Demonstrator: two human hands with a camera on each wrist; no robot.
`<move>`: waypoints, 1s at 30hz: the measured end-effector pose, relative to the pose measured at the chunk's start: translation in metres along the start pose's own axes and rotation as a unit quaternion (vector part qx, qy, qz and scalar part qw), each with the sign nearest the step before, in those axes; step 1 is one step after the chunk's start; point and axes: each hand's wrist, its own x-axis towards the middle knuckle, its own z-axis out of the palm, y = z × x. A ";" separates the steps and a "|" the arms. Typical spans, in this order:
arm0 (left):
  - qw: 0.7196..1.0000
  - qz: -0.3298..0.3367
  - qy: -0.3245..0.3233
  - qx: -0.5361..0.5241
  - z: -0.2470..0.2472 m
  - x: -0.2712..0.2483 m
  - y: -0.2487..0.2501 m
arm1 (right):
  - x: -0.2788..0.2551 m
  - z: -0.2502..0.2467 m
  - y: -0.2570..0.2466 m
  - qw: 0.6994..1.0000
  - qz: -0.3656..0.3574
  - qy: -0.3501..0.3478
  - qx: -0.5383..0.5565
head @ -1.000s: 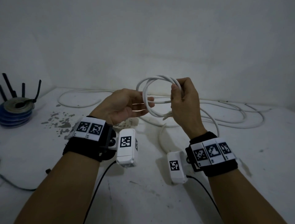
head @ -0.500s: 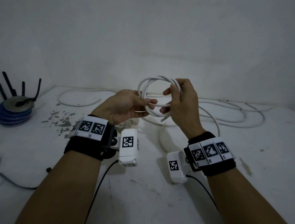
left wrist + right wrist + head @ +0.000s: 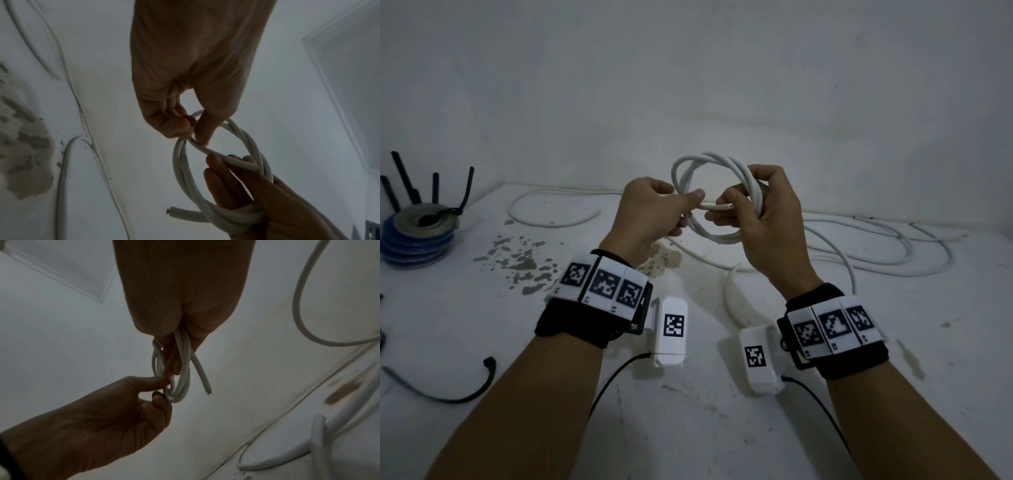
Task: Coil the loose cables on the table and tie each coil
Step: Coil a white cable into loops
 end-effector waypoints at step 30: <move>0.974 0.057 -0.219 -0.006 -0.008 -0.014 0.008 | 0.016 -0.011 -0.006 0.942 0.193 0.134 0.241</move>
